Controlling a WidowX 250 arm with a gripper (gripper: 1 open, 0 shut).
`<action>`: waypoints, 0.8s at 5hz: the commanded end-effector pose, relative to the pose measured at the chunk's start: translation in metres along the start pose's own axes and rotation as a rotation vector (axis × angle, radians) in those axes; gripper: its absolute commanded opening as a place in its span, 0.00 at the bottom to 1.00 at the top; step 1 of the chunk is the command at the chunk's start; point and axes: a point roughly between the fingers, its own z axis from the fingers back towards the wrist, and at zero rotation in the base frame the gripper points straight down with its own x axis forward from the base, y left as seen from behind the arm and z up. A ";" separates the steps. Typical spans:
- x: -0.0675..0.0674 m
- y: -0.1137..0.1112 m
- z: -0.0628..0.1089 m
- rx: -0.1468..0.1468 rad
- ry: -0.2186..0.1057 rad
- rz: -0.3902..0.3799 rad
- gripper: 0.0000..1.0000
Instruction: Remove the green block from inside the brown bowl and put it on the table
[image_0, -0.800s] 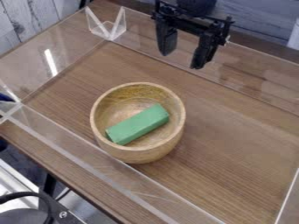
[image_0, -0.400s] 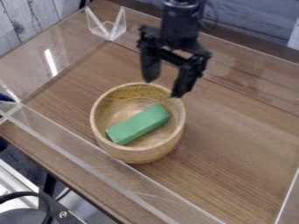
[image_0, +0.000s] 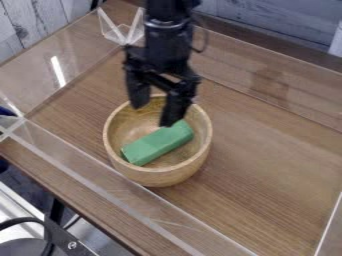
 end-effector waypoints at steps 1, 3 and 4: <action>0.000 0.006 0.005 0.008 -0.068 -0.011 1.00; 0.004 -0.002 0.005 0.004 -0.101 -0.013 1.00; 0.007 -0.006 0.006 0.002 -0.115 -0.018 1.00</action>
